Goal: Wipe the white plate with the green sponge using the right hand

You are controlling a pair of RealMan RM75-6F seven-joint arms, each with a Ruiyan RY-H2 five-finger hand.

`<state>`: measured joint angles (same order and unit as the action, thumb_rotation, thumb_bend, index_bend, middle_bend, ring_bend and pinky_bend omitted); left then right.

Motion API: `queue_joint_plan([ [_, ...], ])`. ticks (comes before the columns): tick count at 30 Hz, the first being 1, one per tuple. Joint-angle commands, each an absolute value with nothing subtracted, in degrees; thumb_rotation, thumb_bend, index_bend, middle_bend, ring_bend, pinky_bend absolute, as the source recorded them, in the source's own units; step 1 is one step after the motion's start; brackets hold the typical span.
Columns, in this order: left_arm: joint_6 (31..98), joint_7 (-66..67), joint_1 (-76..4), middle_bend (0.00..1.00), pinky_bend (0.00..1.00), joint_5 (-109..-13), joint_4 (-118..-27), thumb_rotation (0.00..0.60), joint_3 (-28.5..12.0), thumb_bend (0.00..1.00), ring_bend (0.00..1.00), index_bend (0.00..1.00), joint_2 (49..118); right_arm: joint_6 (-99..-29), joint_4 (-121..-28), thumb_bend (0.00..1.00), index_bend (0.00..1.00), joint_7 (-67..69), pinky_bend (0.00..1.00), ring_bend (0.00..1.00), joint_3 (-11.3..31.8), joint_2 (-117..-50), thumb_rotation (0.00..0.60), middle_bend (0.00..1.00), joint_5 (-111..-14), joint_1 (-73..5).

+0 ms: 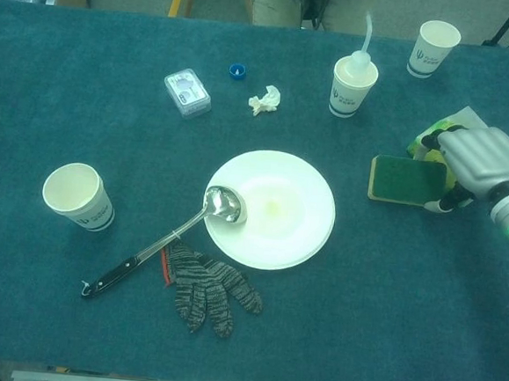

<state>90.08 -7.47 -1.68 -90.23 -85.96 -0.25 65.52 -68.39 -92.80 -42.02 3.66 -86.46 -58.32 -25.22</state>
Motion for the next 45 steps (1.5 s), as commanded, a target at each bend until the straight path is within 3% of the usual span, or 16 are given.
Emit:
queue_joint_plan([
  [1,90.19,-7.63,-1.61,0.21,0.09,-90.23,-85.92,0.6,-0.25,0.39,0.05,0.3,65.52,-68.15,-93.02,0.1,0.43,-42.49,0.45,0.23,3.52,-86.31,0.6,0.33,-57.56,-25.26],
  [11,90.65,-7.44,-1.36,0.21,0.09,-90.5,-86.41,0.6,-0.18,0.39,0.05,0.3,65.11,-65.46,-98.08,0.1,0.45,-38.09,0.47,0.25,5.86,-84.01,0.6,0.34,-57.39,-26.93],
  [18,91.22,-7.07,-1.01,0.21,0.09,-90.8,-87.24,0.6,-0.03,0.39,0.05,0.3,64.56,-58.45,-103.18,0.1,0.45,-36.27,0.47,0.26,8.64,-80.73,0.6,0.34,-50.66,-31.04],
  [32,92.0,-5.85,-0.52,0.21,0.09,-91.37,-89.26,0.6,0.14,0.39,0.05,0.3,63.54,-46.06,-109.97,0.1,0.45,-33.78,0.47,0.26,10.11,-74.05,0.6,0.34,-34.08,-41.66],
  [45,91.28,-4.95,-1.01,0.21,0.09,-91.86,-90.08,0.6,0.18,0.39,0.05,0.3,63.96,-44.14,-112.03,0.1,0.45,-34.24,0.47,0.26,5.25,-68.19,0.6,0.34,-25.93,-50.95],
])
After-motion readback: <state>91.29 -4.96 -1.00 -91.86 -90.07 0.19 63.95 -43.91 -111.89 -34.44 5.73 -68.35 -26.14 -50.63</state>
